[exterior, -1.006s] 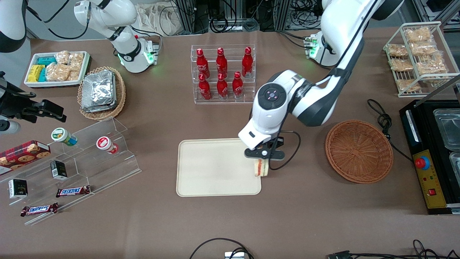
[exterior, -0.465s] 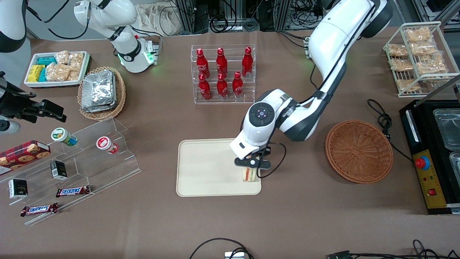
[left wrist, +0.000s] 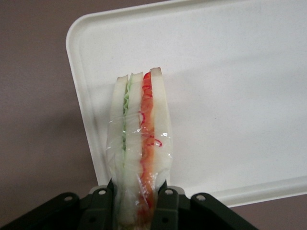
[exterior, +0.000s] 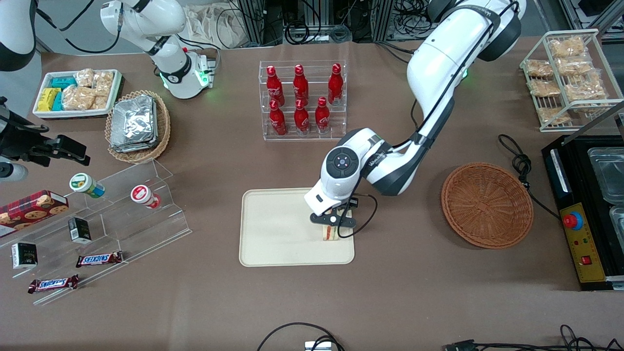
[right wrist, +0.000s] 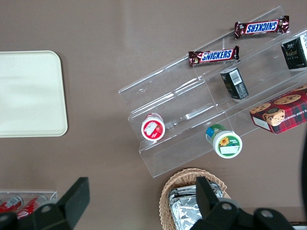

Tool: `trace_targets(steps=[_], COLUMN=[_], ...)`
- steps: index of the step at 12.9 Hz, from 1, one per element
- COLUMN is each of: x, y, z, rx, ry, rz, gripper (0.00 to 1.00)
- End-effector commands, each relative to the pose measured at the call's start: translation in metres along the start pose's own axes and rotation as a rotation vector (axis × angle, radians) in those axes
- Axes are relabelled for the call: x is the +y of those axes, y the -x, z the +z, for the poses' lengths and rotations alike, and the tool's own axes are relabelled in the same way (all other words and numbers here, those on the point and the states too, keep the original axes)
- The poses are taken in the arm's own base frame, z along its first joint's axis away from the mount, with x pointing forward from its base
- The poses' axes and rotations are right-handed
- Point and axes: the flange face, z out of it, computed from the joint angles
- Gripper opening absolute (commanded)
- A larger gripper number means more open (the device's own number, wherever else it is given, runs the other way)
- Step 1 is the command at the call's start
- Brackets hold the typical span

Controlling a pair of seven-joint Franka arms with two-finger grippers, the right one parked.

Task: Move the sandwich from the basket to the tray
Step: 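Lower the sandwich onto the tray and open the left gripper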

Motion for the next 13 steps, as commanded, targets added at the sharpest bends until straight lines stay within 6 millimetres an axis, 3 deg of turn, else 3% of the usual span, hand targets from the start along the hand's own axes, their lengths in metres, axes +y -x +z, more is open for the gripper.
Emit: trace_targets(steps=[1,7,8,9,10,13], x=[0.006,0.015,0.016,0.016,0.015,0.013], y=[-0.007,-0.005,-0.004,-0.004,-0.005,-0.009], z=[0.010,0.022,0.024,0.027,0.026,0.013], rx=[0.018,0.011,0.008,0.005,0.012,0.036], ry=[-0.003,-0.003,-0.004,-0.004,-0.002,-0.002], rz=[-0.015,-0.017,-0.020,-0.034,-0.060,-0.131], gripper=[0.34,0.54,0.70,0.95,1.00,1.00])
